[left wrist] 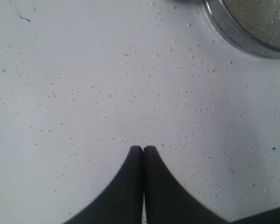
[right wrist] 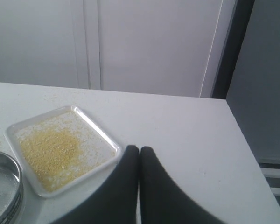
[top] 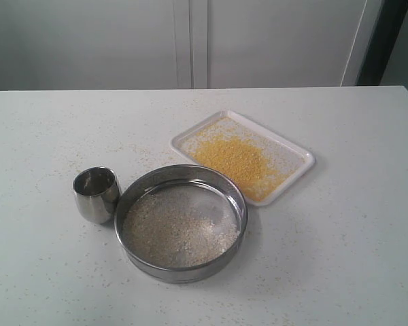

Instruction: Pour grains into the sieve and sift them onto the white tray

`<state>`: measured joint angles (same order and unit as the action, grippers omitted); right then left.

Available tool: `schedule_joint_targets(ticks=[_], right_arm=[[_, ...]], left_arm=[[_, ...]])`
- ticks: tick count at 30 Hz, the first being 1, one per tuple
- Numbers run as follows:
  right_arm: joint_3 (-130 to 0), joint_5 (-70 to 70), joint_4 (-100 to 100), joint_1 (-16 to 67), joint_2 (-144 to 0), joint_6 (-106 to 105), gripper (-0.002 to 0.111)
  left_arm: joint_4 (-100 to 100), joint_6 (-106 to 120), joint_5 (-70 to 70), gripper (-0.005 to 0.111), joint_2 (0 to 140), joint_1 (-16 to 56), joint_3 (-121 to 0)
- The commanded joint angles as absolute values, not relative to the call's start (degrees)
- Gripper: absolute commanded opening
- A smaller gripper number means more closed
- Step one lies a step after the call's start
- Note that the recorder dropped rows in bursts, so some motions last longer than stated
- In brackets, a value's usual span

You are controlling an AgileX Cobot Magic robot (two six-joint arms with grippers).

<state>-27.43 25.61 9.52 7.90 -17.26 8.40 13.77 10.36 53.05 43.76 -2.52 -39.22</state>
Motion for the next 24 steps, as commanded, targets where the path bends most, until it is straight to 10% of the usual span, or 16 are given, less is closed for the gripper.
schedule_joint_targets(ticks=[1, 24], right_arm=[[-25.96, 25.32, 10.13, 7.4, -13.11, 7.71, 0.0], [-5.77, 24.52, 10.13, 7.4, 0.0, 7.71, 0.0]], left_arm=[[14.06, 10.53, 53.62, 0.0, 43.34, -2.66, -38.8], [14.06, 10.53, 53.49, 0.0, 43.34, -2.66, -38.8]])
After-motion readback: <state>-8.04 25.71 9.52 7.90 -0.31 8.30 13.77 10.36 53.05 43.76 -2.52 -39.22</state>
